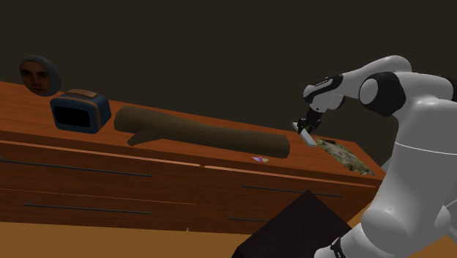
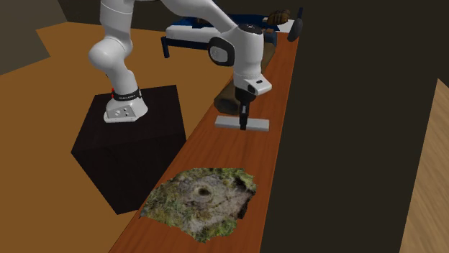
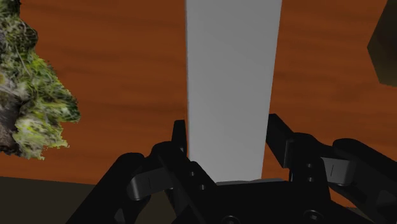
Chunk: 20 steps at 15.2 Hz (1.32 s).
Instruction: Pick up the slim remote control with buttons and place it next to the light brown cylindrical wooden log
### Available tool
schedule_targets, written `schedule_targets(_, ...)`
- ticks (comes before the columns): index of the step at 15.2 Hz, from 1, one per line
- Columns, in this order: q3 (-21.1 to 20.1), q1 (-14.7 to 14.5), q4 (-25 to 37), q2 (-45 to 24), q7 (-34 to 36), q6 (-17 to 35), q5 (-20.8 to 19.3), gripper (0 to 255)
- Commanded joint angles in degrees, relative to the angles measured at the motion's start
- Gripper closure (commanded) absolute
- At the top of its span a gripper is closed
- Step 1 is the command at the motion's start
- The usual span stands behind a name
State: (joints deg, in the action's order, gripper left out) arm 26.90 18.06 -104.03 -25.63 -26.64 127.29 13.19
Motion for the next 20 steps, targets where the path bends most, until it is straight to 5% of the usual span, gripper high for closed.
schedule_targets(1,0.3,-0.2,0.5,0.9,0.3,-1.3,-0.5,255)
schedule_targets(16,1.8,-1.1,5.4,5.8,2.2,-10.6,-3.6,255)
schedule_targets(20,0.4,-4.6,5.7,5.9,7.2,-10.7,-4.2,255)
